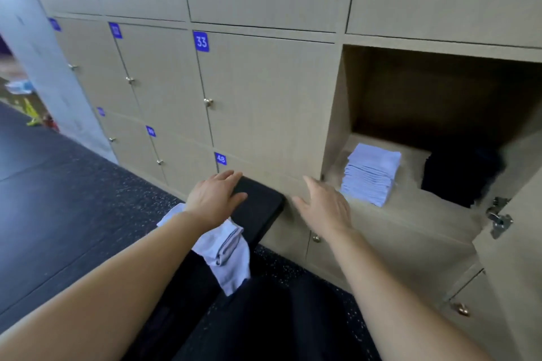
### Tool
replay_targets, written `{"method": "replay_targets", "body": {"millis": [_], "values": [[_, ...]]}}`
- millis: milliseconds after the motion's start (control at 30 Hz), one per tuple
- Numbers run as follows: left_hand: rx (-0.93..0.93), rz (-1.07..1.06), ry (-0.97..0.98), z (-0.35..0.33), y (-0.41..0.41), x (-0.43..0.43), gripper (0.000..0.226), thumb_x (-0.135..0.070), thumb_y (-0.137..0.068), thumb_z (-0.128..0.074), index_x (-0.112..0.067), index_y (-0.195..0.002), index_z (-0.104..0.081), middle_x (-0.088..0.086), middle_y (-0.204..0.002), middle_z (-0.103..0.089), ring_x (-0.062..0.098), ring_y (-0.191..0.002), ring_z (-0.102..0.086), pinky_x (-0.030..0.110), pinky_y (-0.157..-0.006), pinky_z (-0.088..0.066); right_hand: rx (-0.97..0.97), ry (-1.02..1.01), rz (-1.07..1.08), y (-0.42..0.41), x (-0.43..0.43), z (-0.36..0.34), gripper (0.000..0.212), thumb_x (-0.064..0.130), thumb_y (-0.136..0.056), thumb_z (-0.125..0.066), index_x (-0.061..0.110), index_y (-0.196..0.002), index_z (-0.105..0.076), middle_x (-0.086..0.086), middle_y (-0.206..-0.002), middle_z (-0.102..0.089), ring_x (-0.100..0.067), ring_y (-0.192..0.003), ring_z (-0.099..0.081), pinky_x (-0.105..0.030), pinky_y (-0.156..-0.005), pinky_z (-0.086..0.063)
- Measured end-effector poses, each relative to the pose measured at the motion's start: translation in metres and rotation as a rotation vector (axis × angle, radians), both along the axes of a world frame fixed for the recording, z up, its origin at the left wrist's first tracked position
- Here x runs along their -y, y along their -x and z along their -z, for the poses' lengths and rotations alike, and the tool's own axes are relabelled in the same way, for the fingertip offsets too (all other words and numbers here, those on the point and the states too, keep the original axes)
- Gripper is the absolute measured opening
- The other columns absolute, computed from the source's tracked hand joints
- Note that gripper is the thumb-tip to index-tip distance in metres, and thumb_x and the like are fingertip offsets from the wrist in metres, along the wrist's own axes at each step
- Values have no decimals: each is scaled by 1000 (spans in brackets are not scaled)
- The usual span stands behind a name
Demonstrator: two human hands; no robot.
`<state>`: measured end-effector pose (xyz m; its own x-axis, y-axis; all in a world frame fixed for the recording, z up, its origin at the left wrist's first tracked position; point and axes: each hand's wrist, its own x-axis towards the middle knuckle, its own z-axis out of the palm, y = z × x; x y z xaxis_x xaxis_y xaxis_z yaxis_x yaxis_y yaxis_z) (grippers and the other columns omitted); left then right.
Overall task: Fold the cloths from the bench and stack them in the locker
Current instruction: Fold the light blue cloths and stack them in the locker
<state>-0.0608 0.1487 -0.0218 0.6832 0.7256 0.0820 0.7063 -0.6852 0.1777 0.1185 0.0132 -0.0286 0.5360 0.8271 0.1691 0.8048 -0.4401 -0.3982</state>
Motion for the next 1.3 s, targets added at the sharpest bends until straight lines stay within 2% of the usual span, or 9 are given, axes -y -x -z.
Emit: {"method": "replay_targets", "body": {"millis": [233, 467, 567, 633, 733, 867, 967, 1133, 1300], "values": [[-6, -185, 31, 26, 89, -27, 55, -41, -100, -44, -21, -150, -35, 2, -156, -35, 25, -141, -35, 41, -112, -31, 18, 32, -162, 64, -38, 23, 49, 38, -96, -49, 18, -139, -43, -1, -139, -53, -24, -127, -48, -34, -98, -38], [-12, -289, 93, 86, 132, -51, 37, -40, -98, -47, -21, -128, -58, -1, -131, -59, 25, -118, -54, 37, -95, -44, 17, 136, -267, 87, -84, 66, 40, 36, -97, -48, 13, -129, -49, -2, -134, -56, -24, -126, -48, -38, -100, -40], [-21, -345, 123, 115, 134, -62, 32, -38, -98, -47, -17, -117, -61, 0, -118, -64, 25, -110, -57, 36, -89, -44, 20, 155, -306, 90, -110, 85, 30, 34, -96, -48, 14, -118, -53, 0, -123, -60, -24, -118, -53, -36, -91, -43], [-23, -371, 134, 133, 132, -69, 29, -39, -97, -45, -19, -109, -62, -2, -111, -64, 22, -105, -57, 33, -84, -43, 33, 168, -324, 90, -128, 98, 15, 33, -96, -47, 18, -96, -47, 2, -108, -62, -23, -106, -56, -32, -76, -38], [-11, -412, 145, 154, 126, -80, 27, -41, -97, -44, -23, -102, -64, -5, -105, -65, 20, -102, -58, 32, -80, -39, 46, 188, -338, 92, -154, 114, 22, 33, -97, -46, 20, -85, -34, 0, -95, -57, -22, -91, -51, -29, -69, -28], [-10, -489, 152, 174, 116, -90, 31, -47, -97, -43, -29, -105, -66, -8, -106, -62, 17, -105, -55, 31, -88, -35, 35, 235, -366, 94, -186, 137, 15, 33, -99, -44, 20, -92, -42, -2, -104, -60, -21, -93, -50, -28, -70, -30], [0, -569, 140, 187, 110, -95, 34, -52, -95, -44, -30, -103, -68, -10, -111, -58, 16, -109, -50, 30, -92, -33, 29, 262, -374, 95, -208, 155, 22, 33, -99, -44, 15, -108, -53, -2, -109, -60, -22, -102, -52, -30, -75, -37], [42, -662, 139, 204, 99, -97, 40, -59, -92, -47, -30, -96, -73, -14, -116, -53, 15, -115, -42, 30, -95, -26, -12, 309, -377, 98, -236, 181, 27, 34, -100, -44, 13, -114, -52, -5, -122, -55, -24, -111, -47, -33, -87, -39], [145, -724, 193, 208, 90, -99, 30, -55, -89, -55, -31, -91, -73, -14, -115, -52, 14, -115, -40, 30, -93, -19, -54, 294, -316, 98, -251, 197, 28, 31, -99, -45, 12, -118, -53, -7, -125, -50, -24, -115, -43, -34, -92, -40]]}}
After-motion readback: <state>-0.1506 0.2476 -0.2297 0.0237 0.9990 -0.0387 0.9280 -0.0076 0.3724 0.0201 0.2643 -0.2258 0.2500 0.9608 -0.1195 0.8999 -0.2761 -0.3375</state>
